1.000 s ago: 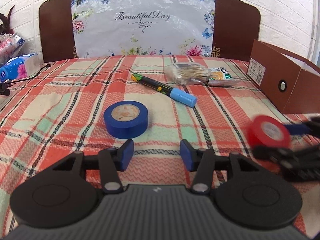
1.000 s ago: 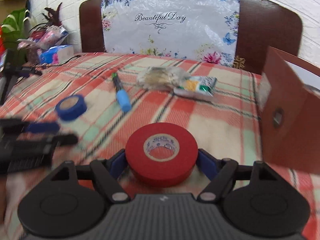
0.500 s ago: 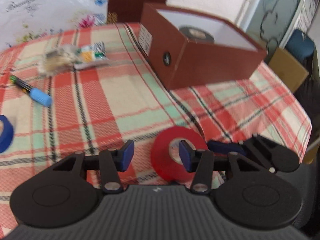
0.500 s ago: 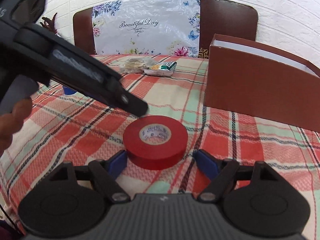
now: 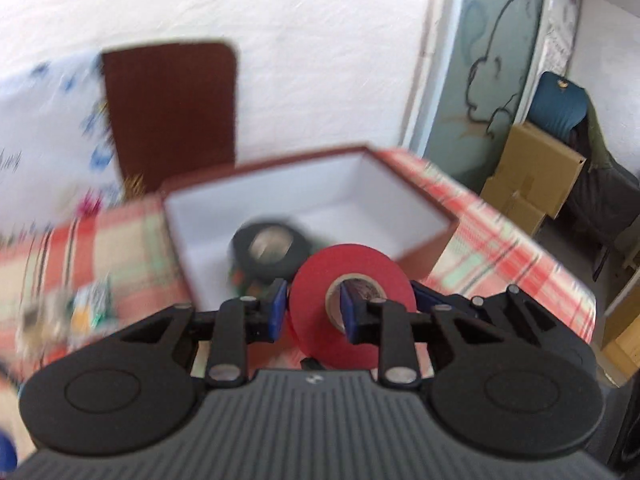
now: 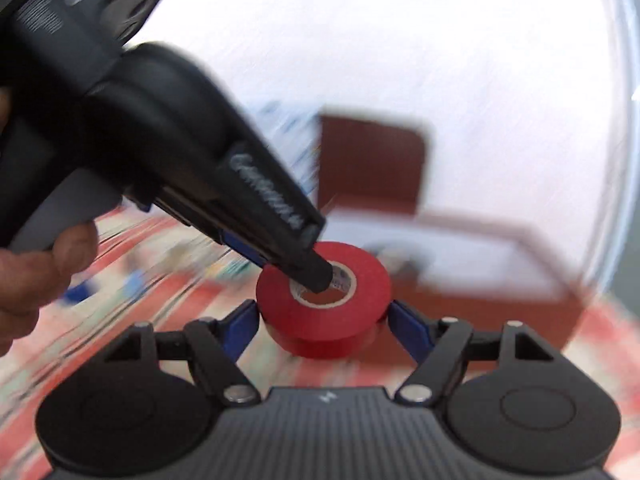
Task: Organize objects
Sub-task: 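Drop the red tape into the brown box with the left tool, then move the left tool back to the blue tape roll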
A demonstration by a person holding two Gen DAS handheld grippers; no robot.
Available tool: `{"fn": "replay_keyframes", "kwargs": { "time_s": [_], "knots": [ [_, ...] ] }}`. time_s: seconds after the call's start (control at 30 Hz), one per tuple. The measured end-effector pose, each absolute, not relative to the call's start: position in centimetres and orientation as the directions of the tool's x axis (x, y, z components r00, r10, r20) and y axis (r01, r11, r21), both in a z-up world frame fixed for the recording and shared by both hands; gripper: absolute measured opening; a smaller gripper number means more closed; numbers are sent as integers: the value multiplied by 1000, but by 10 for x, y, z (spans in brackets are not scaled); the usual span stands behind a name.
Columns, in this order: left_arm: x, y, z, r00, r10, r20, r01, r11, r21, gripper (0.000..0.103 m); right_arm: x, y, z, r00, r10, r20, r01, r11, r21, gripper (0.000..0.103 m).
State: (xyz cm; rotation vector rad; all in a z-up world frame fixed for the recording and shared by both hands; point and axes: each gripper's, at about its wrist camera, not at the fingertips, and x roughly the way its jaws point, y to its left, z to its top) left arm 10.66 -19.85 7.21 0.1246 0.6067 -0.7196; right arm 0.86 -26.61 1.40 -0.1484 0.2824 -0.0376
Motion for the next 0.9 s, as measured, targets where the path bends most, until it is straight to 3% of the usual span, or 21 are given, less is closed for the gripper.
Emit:
{"fn": "replay_keyframes", "kwargs": {
  "time_s": [0.1, 0.27, 0.37, 0.43, 0.5, 0.73, 0.9],
  "knots": [
    [124, -246, 75, 601, -584, -547, 663, 746, -68, 31, 33, -304, 23, 959, -126, -255, 90, 985, -147, 73],
    [147, -298, 60, 589, -571, -572, 660, 748, -67, 32, 81, -358, 14, 927, -188, -325, 163, 981, -102, 74],
    [153, -304, 52, 594, -526, -608, 616, 784, -77, 39, 101, -377, 4, 904, -204, -377, 197, 979, -57, 75],
    [152, -300, 47, 593, -509, -624, 609, 790, -65, 40, 94, -379, 1, 912, -205, -355, 210, 977, -26, 76],
    [143, -291, 48, 599, -507, -620, 613, 788, -51, 48, 82, -377, -1, 919, -196, -341, 206, 979, -6, 77],
    [109, -251, 68, 698, -435, -569, 569, 819, 72, 46, 41, -356, -5, 930, -188, -317, 211, 977, 42, 80],
    [99, -209, 68, 706, -390, -591, 513, 857, 48, 46, 18, -329, 2, 927, -111, -357, 155, 983, 96, 80]
  ]
}}
